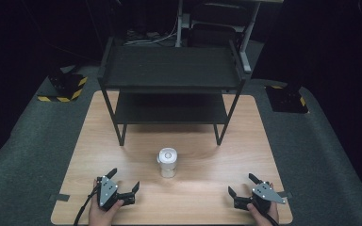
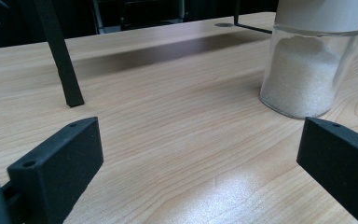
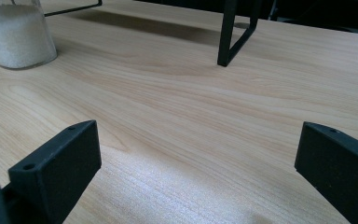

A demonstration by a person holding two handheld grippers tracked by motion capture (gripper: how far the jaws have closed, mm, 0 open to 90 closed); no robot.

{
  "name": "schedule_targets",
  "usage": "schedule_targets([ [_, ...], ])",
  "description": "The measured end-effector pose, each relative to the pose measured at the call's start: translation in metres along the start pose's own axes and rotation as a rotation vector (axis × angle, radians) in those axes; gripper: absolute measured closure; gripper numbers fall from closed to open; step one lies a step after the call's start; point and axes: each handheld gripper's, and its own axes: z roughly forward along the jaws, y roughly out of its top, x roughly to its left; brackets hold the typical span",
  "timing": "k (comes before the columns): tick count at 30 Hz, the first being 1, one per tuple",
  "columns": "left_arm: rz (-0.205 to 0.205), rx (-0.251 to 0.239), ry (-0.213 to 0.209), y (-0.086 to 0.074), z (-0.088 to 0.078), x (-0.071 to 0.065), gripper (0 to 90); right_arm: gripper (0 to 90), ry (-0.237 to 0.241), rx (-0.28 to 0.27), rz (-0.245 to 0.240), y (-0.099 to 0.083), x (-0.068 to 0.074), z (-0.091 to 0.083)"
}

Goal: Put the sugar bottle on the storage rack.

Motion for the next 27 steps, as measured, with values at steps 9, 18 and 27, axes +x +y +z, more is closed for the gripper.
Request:
schedule_targets([
  [9,-0.003,-0.022,0.012,0.003,-0.002,-0.002,0.6,0.1,0.004,-0.001,-0.001,0.000,-0.001,0.000],
  [18,-0.017,-0.131,0.026,0.034,-0.020,-0.007,0.6,0.1,0.010,-0.009,-0.002,-0.001,-0.001,-0.001],
  [27,-0.009,-0.163,0.024,0.055,-0.019,-0.022,0.6,0.1,0.005,-0.007,0.000,-0.001,0.000,0.000],
])
